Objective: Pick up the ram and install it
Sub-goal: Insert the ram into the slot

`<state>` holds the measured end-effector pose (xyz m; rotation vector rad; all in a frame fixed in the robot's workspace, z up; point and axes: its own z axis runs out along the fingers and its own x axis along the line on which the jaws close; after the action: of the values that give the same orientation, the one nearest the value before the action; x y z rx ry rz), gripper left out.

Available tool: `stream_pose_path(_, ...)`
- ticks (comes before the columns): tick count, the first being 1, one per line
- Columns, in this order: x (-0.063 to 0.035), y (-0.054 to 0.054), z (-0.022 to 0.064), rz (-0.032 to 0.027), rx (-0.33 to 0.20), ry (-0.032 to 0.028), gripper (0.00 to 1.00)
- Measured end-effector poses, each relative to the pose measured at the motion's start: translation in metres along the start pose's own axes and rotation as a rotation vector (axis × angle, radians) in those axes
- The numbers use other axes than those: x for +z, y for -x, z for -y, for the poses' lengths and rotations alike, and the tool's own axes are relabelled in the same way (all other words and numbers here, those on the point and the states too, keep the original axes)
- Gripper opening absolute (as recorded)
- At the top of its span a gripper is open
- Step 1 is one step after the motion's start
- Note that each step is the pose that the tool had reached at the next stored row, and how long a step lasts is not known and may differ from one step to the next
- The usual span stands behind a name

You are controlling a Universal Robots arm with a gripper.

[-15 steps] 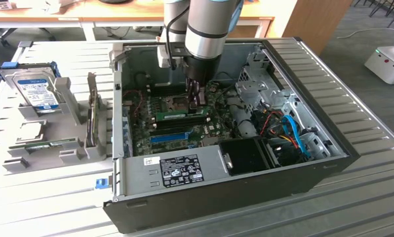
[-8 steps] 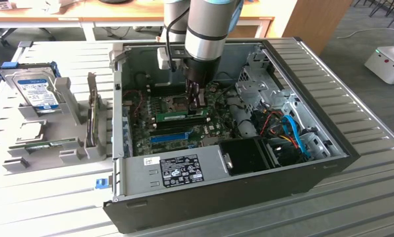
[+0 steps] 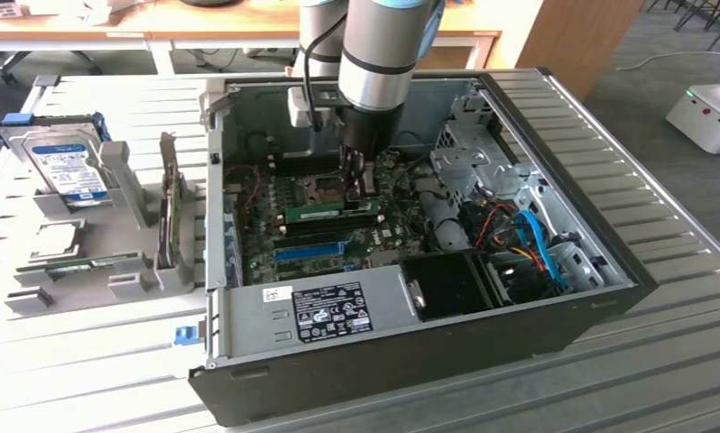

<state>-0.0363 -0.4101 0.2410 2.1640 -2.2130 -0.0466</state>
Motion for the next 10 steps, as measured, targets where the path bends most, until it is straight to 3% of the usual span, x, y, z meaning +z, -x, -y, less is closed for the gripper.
stream_pose_path(10, 0.0058, 0.0001, 0.0003, 0.0000, 0.000, 0.0000, 0.12)
